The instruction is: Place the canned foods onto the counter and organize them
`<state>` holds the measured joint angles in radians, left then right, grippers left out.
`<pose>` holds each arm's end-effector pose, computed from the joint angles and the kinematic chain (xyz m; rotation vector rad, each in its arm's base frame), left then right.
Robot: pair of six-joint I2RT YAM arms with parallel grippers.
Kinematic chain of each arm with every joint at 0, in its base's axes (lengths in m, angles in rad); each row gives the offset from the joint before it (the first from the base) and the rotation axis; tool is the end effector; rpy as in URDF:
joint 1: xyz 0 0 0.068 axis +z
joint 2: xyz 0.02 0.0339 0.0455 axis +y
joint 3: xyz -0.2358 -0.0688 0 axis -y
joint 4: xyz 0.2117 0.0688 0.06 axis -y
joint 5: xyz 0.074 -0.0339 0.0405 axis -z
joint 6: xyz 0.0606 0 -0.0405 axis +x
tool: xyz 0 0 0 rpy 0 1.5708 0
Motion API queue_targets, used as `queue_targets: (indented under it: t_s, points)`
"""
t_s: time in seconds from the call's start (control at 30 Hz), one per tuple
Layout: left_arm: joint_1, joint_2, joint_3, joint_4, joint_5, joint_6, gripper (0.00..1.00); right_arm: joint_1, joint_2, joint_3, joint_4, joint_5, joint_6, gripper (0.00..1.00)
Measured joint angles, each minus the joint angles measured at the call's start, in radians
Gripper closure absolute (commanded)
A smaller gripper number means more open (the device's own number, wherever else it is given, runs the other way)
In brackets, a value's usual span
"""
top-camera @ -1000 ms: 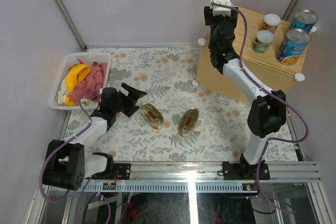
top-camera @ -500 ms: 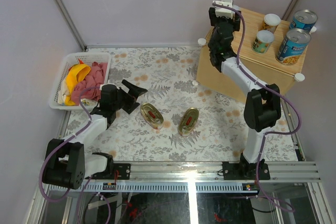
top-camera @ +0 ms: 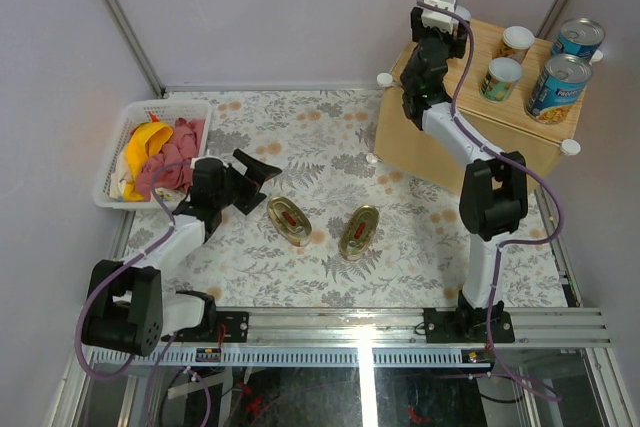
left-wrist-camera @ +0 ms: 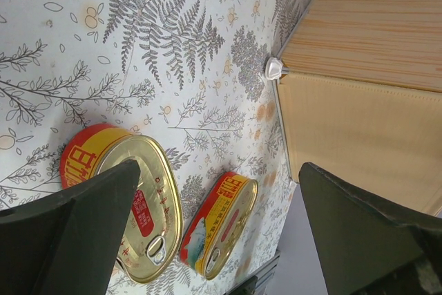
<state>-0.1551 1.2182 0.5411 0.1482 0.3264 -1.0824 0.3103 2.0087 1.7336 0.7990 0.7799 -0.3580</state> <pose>0.2485 -0.0585 0.1826 -0.8165 2.1087 -1.0513 0.4333 0.0942 0.3859 0.3424 1.1701 -0.4491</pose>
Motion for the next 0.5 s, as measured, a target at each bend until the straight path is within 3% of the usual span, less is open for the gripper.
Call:
queue_targets:
  t_s: [0.13,0.33,0.5]
  points:
    - [0.000,0.009,0.008,0.000,0.000,0.003,0.00,-0.008,0.017,0.020,0.002,0.018,0.012,0.76]
    - [0.000,0.018,0.017,0.001,0.001,0.006,0.00,-0.010,0.023,0.027,0.007,0.042,0.022,0.39]
    - [0.000,0.018,0.018,0.001,0.004,0.006,0.00,-0.010,0.023,0.027,0.003,0.050,0.036,0.29]
